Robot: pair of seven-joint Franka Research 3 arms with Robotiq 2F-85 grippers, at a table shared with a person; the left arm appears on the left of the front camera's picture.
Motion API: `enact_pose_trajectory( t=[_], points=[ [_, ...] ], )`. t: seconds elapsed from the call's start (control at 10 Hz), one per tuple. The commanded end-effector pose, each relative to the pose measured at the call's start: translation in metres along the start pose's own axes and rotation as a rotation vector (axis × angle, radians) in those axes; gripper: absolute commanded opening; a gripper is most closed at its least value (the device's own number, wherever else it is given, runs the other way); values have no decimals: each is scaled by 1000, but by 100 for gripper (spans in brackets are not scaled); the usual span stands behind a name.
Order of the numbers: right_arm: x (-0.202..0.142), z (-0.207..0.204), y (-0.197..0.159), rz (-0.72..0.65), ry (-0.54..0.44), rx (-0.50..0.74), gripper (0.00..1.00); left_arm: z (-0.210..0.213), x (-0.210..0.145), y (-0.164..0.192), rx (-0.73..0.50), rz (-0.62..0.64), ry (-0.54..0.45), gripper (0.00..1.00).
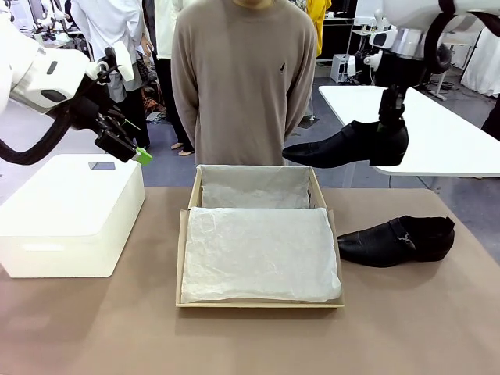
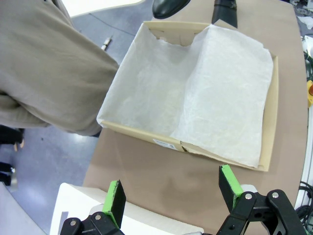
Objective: Pack the shoes into the box.
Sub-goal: Place one shoe of the Shoes into the Shoes Box.
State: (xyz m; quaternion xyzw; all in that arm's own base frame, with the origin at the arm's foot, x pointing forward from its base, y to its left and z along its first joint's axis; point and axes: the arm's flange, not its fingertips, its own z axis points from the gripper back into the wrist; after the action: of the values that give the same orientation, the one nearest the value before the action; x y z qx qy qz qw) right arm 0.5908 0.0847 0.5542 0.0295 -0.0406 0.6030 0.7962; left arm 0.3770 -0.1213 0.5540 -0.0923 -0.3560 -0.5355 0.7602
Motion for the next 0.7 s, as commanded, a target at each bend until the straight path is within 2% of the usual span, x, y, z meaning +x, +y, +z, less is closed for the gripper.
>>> enact_pose_trajectory(
  t=[0.0, 0.6],
  points=[
    [32, -1, 2, -52, -12, -4, 0, 0, 0, 0, -7, 8, -10, 100],
    [119, -36, 30, -51, -47, 33, 0, 0, 0, 0, -7, 8, -10, 100]
  ],
)
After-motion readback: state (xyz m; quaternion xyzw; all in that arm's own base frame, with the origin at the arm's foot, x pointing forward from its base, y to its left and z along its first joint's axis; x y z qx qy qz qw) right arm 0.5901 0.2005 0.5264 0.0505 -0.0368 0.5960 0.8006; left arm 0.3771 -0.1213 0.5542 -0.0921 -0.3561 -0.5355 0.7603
